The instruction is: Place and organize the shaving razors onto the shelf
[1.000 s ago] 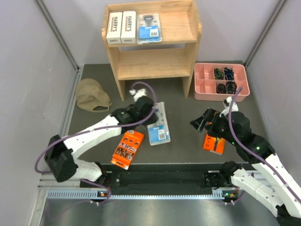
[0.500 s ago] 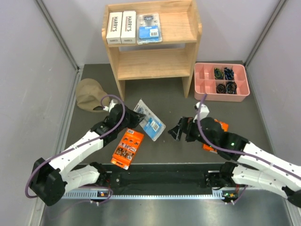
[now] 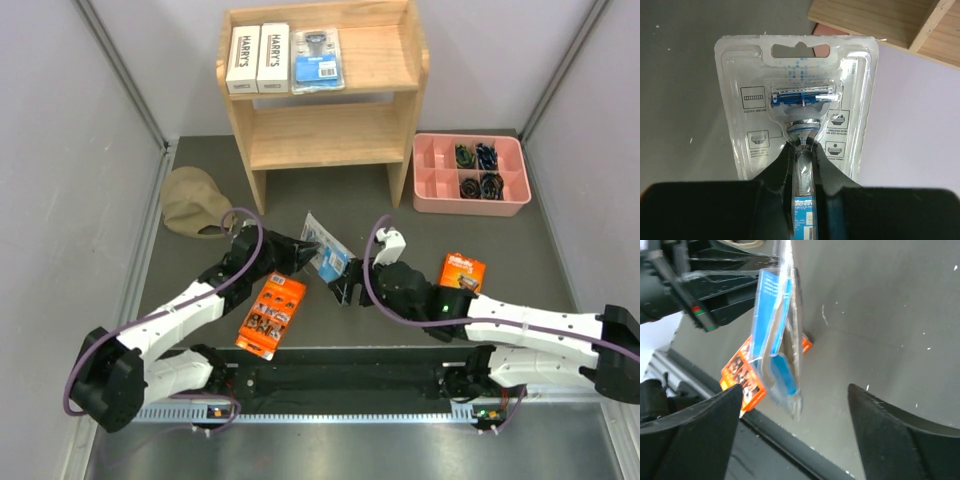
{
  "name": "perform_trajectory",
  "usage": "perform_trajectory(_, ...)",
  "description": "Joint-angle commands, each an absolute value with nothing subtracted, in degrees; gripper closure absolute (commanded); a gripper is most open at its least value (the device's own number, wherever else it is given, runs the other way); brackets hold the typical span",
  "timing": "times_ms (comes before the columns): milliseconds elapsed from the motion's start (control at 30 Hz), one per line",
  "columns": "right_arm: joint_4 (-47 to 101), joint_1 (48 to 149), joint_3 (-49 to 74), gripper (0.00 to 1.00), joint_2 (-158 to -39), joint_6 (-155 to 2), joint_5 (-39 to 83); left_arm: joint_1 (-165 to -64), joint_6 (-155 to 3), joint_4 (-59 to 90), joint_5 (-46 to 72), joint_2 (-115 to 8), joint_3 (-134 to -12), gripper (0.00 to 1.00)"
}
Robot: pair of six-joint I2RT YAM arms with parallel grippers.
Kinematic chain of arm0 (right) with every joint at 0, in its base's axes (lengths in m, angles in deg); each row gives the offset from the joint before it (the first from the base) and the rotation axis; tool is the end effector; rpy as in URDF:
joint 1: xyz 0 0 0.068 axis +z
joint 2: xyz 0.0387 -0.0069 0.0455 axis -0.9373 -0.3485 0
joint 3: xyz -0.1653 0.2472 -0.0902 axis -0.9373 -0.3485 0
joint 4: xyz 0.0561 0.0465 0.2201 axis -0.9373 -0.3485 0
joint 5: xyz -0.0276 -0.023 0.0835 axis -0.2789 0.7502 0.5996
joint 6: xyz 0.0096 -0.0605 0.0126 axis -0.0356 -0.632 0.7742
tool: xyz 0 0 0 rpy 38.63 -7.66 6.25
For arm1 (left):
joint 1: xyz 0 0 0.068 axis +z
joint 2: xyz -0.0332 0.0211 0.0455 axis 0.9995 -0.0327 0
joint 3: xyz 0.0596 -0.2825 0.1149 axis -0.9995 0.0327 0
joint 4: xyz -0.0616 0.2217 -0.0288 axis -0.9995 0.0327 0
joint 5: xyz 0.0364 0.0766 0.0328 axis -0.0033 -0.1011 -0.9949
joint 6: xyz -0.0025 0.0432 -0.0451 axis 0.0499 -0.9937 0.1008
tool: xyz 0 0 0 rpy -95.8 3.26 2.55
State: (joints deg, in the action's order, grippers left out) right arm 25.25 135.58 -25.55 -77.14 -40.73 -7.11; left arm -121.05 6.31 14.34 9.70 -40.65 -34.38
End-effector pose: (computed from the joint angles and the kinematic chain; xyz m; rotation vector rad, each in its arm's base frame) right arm 0.0957 0.1713 0.3020 -0.1632 2.0584 0.8457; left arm 0.1707 -0.1154 0.2767 -1.1397 2.0771 -1.3567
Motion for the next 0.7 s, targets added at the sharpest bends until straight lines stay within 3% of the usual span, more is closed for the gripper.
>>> perform_trajectory(0,29.6,136.4,-22.1,0.21,-79.6,-41.0,-9.8,-120.6,9.0,7.6,12.0,-40.6,-33.9,1.00)
perform_trajectory(200,29.7,136.4,-22.1,0.48,-80.9,-39.8,-11.1,-120.5,9.1,6.7,12.7,-40.6,-33.3,1.00)
perform_trajectory(333,29.2,136.4,-22.1,0.74,-80.9,-39.4,-11.2,-120.3,9.2,6.0,13.3,-41.0,-32.8,1.00)
perform_trajectory(533,28.2,136.4,-22.0,0.93,-80.5,-39.1,-11.8,-120.2,8.8,5.5,13.6,-40.8,-32.5,1.00)
perform_trajectory(667,28.0,136.4,-22.1,0.99,-80.2,-39.0,-11.9,-120.0,8.0,4.3,14.0,-40.9,-32.3,0.97)
